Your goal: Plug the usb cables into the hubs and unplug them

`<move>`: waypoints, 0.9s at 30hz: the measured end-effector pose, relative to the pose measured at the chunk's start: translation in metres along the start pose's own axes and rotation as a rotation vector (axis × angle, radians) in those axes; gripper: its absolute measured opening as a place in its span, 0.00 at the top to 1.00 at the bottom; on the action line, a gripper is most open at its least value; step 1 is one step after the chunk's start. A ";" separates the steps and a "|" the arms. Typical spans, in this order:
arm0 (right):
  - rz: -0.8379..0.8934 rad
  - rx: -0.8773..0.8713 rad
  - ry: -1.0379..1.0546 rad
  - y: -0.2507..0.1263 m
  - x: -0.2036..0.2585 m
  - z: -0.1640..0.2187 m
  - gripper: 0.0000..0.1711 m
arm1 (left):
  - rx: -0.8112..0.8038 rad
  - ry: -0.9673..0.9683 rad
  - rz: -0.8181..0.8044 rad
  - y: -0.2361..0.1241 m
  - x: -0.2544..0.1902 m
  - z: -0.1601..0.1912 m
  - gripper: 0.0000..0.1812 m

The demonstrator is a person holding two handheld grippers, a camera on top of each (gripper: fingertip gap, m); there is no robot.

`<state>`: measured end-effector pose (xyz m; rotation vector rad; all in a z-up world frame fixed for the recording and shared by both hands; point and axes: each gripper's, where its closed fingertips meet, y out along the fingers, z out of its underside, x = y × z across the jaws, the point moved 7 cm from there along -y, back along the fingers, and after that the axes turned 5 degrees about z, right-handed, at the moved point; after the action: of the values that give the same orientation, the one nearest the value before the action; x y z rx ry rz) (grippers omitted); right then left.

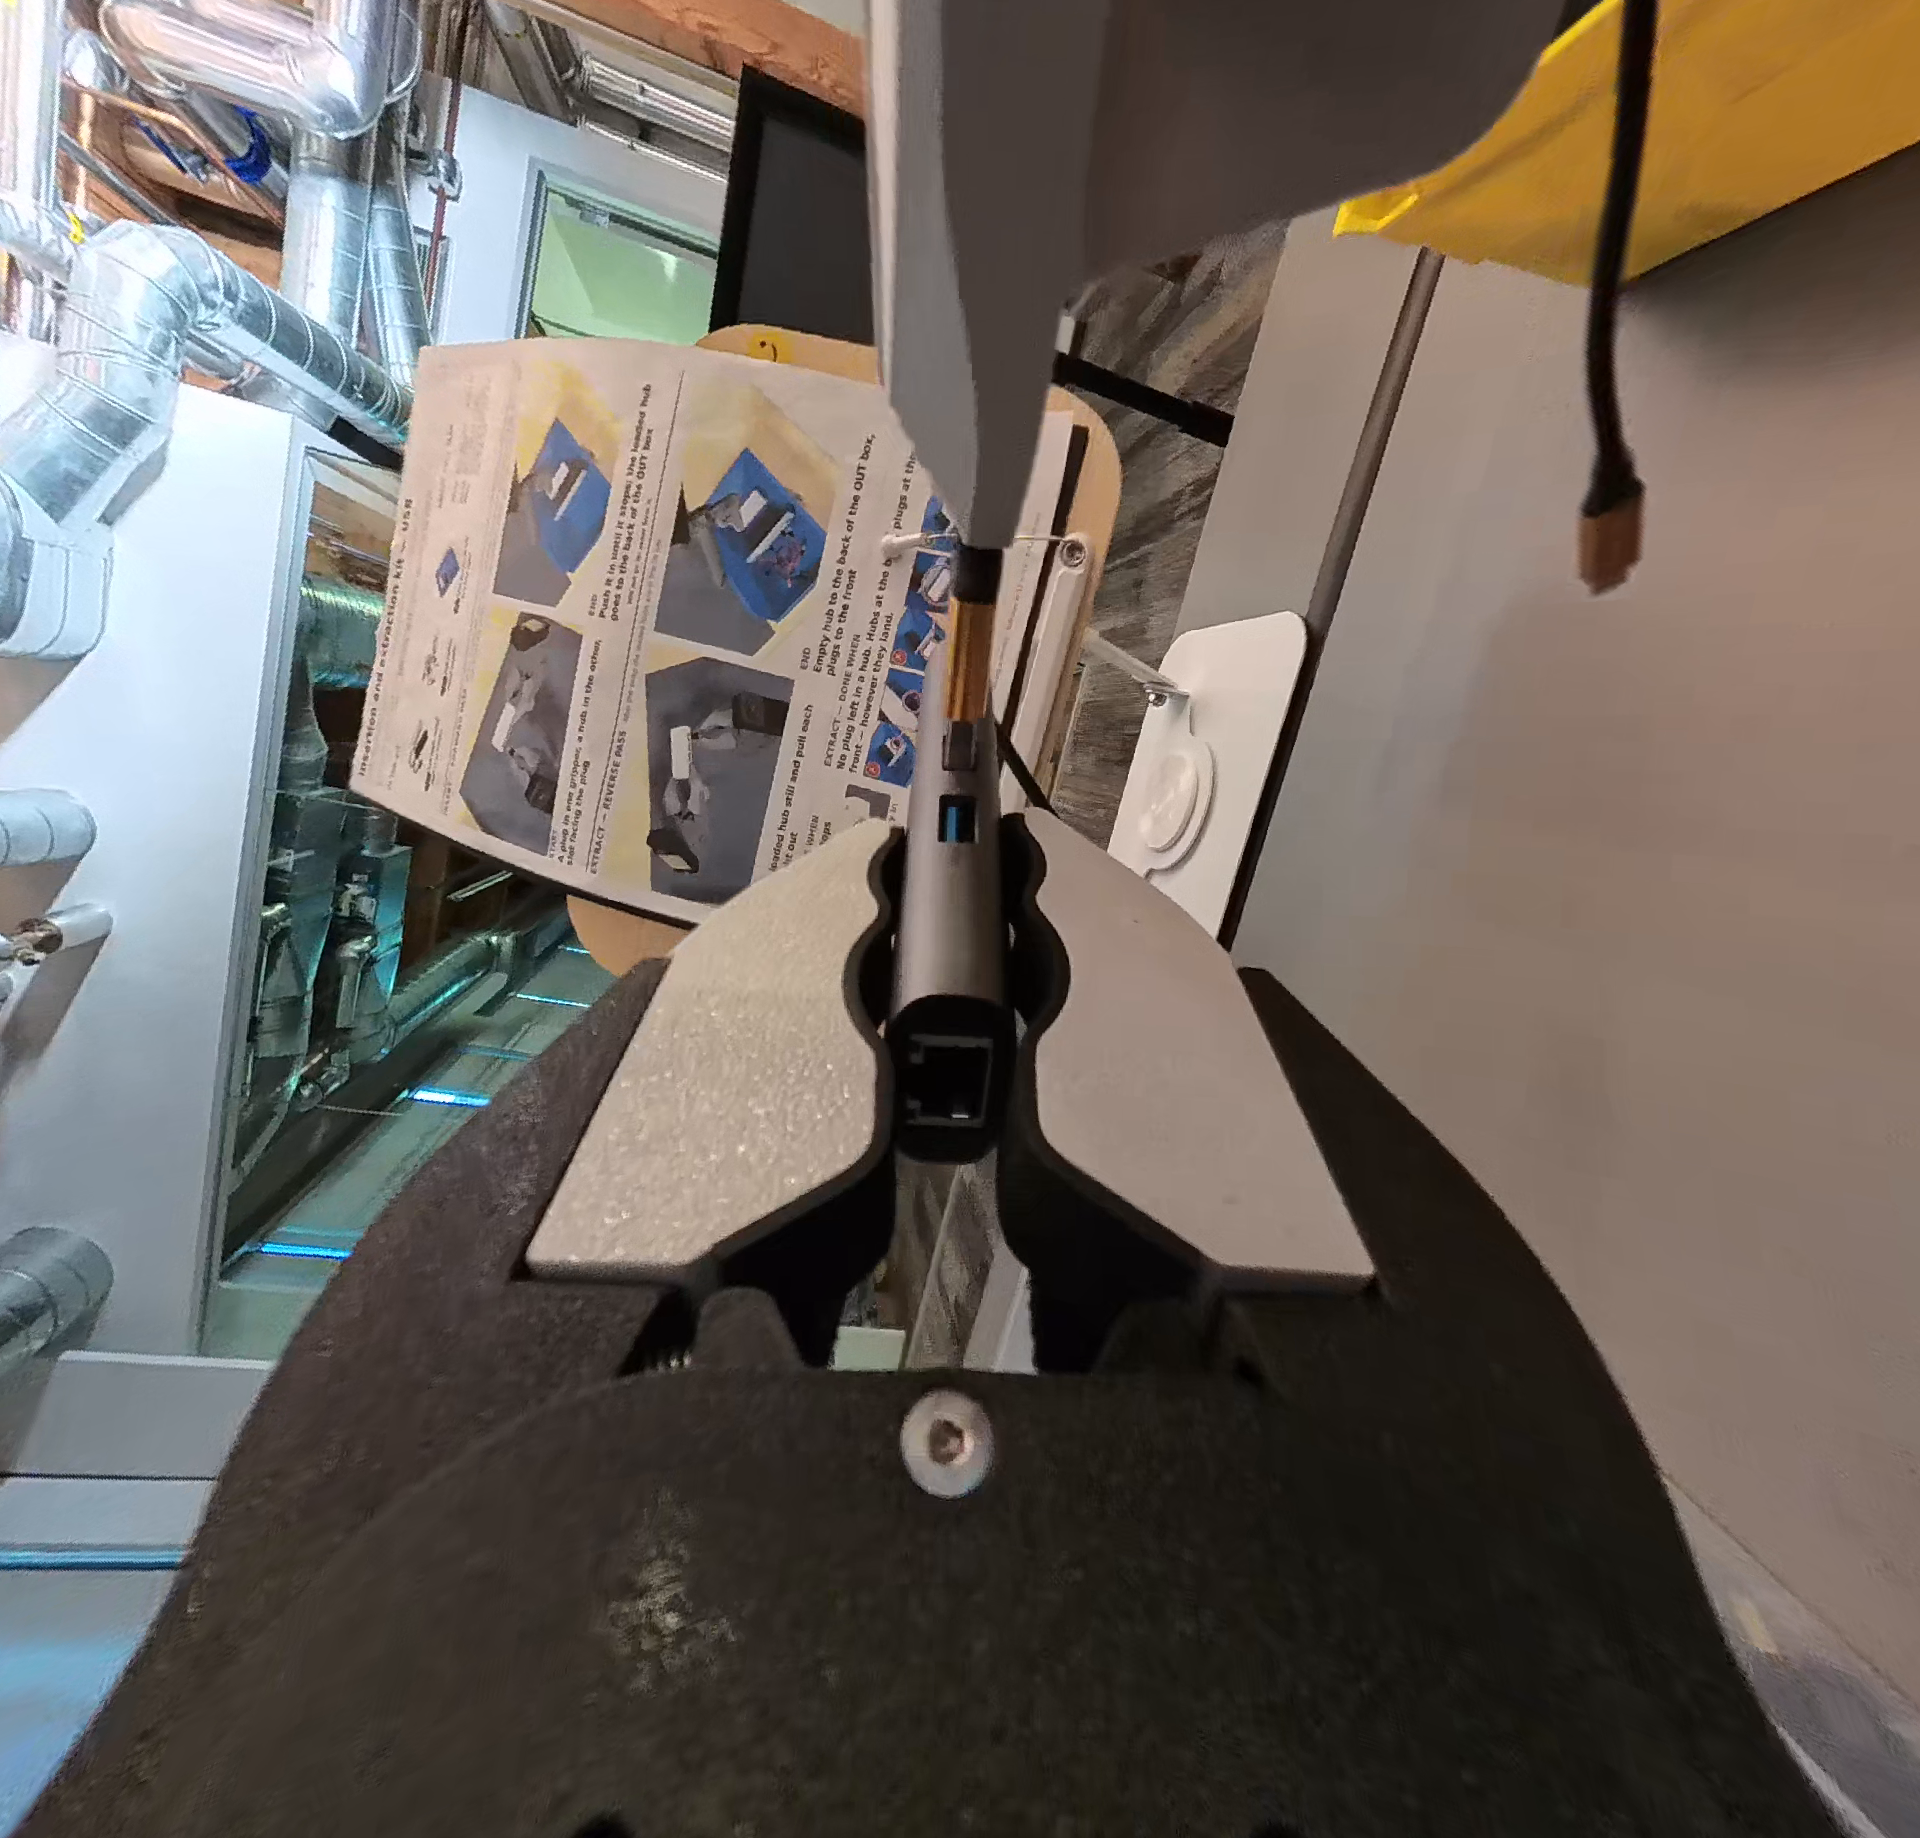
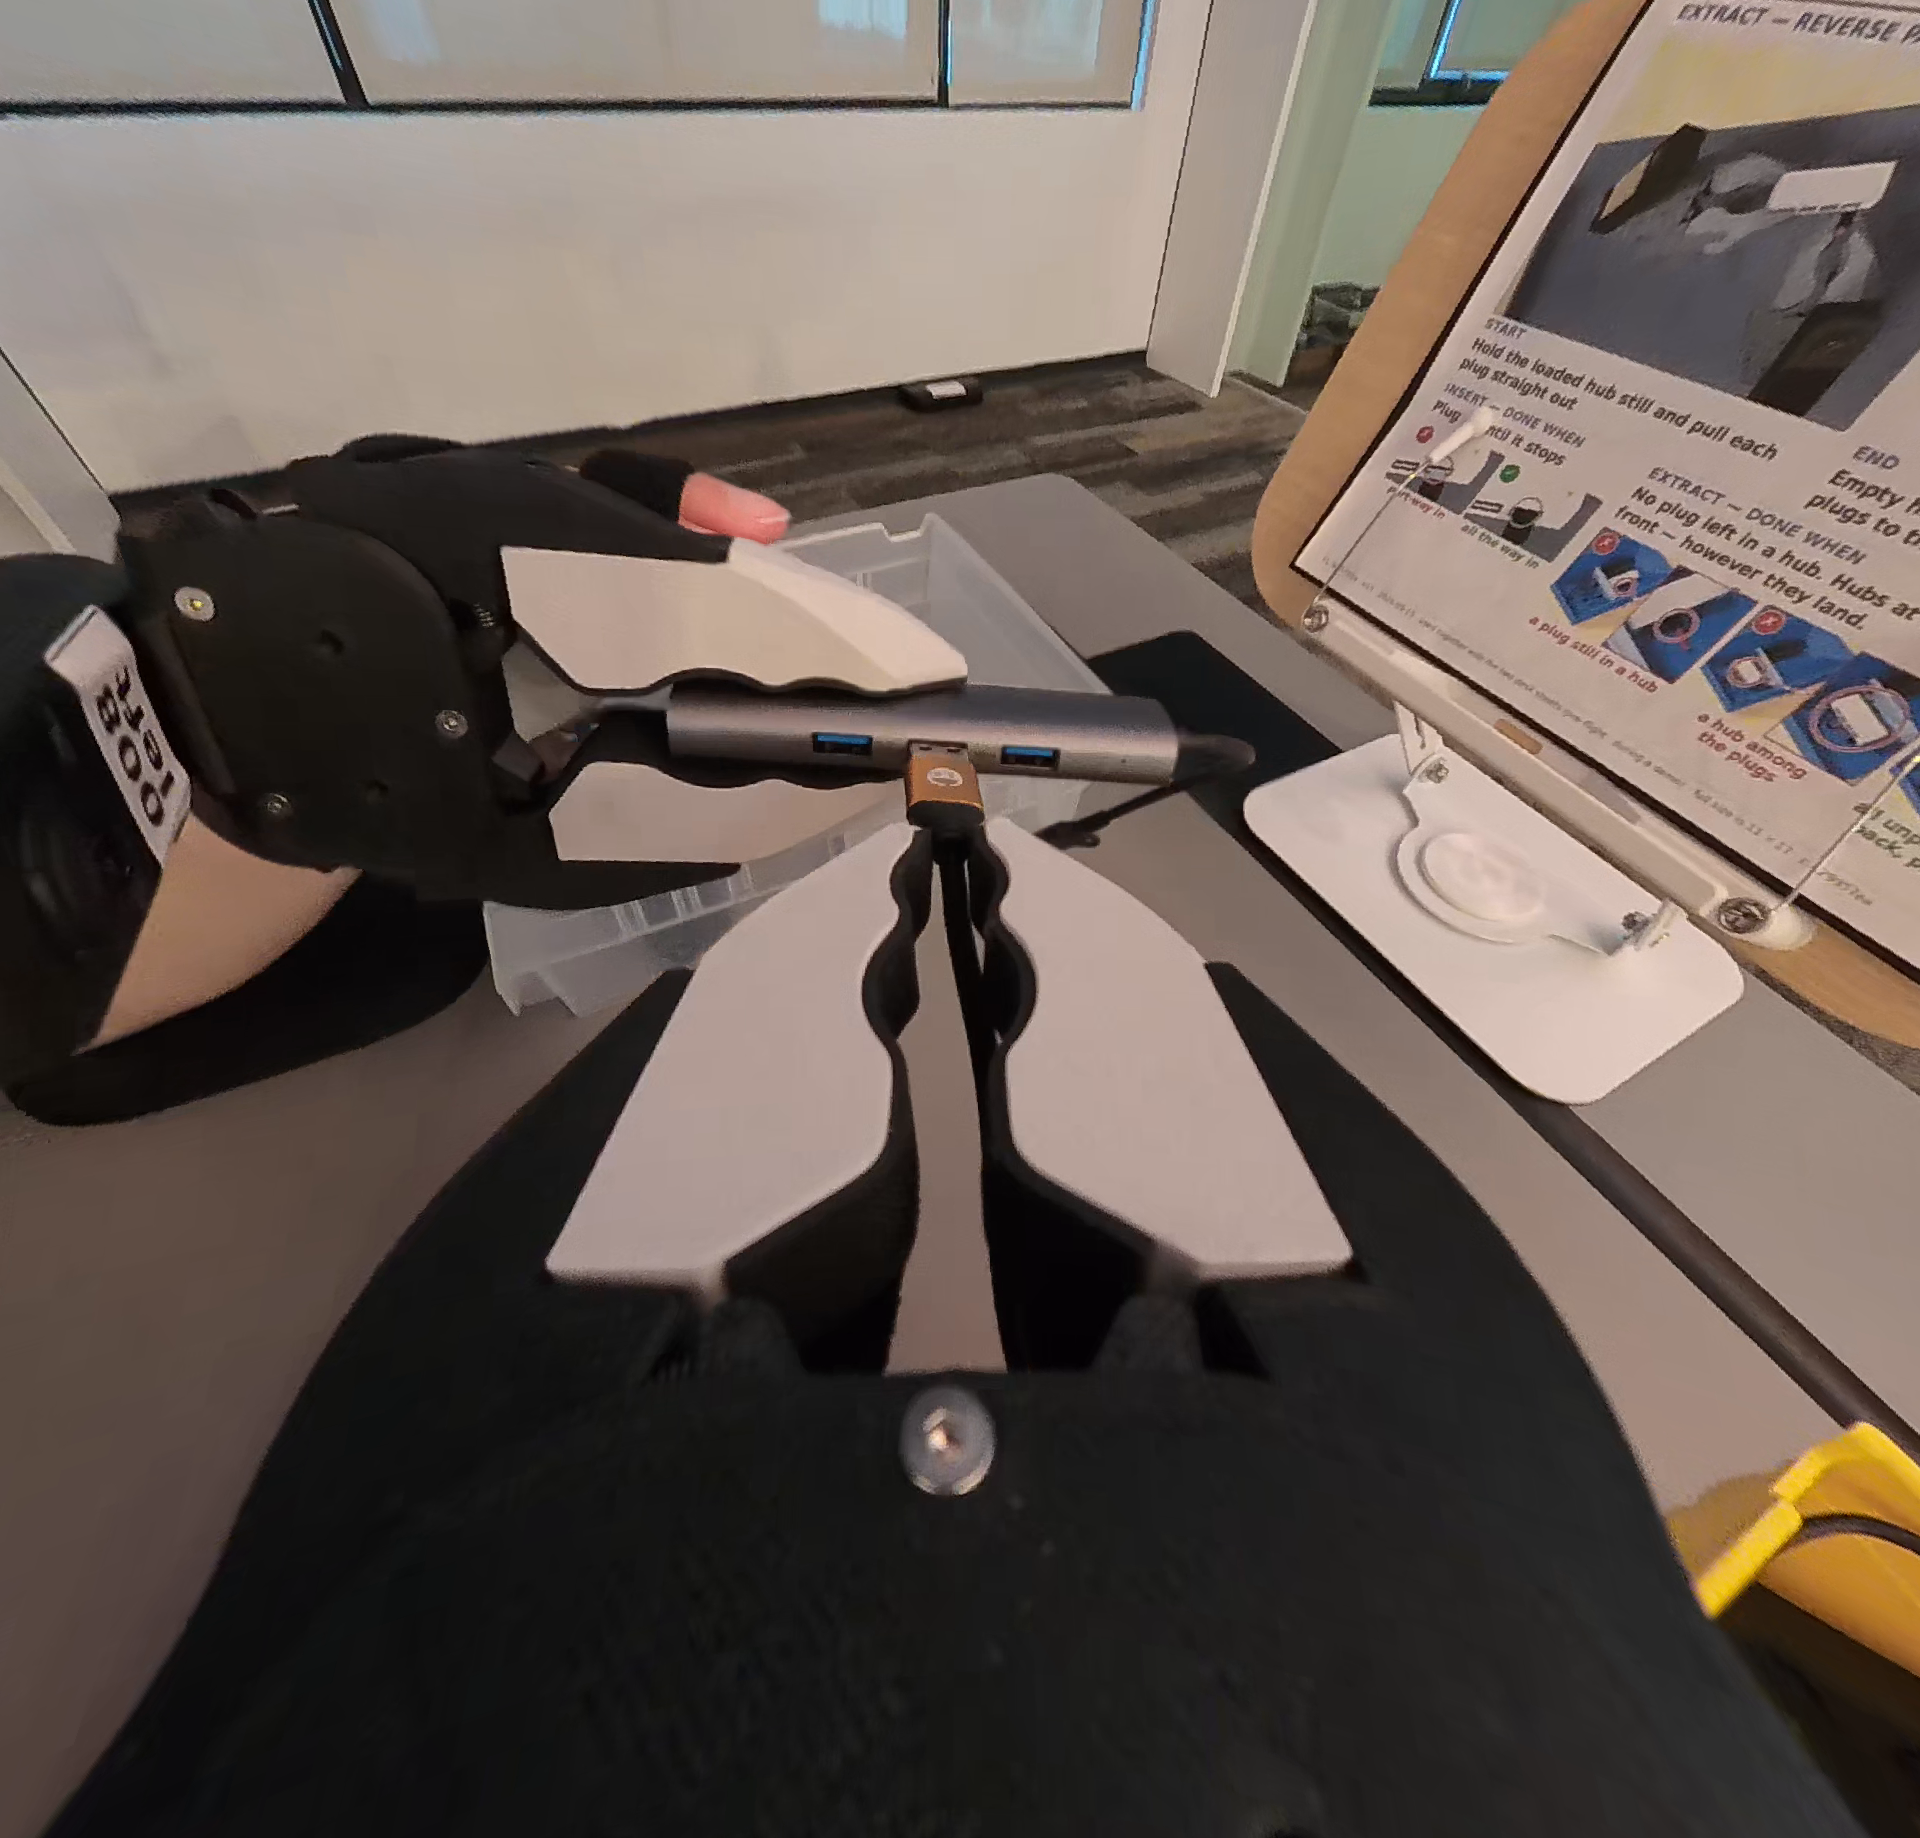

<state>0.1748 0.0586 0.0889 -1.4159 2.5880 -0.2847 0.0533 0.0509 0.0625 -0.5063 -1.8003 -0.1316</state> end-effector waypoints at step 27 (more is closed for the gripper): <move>-0.058 -0.040 -0.025 -0.005 0.000 -0.001 0.95 | -0.040 -0.033 0.019 -0.002 -0.004 -0.004 0.91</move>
<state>0.1789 0.0557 0.0915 -1.5005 2.5500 -0.2224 0.0568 0.0470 0.0602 -0.5570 -1.8271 -0.1472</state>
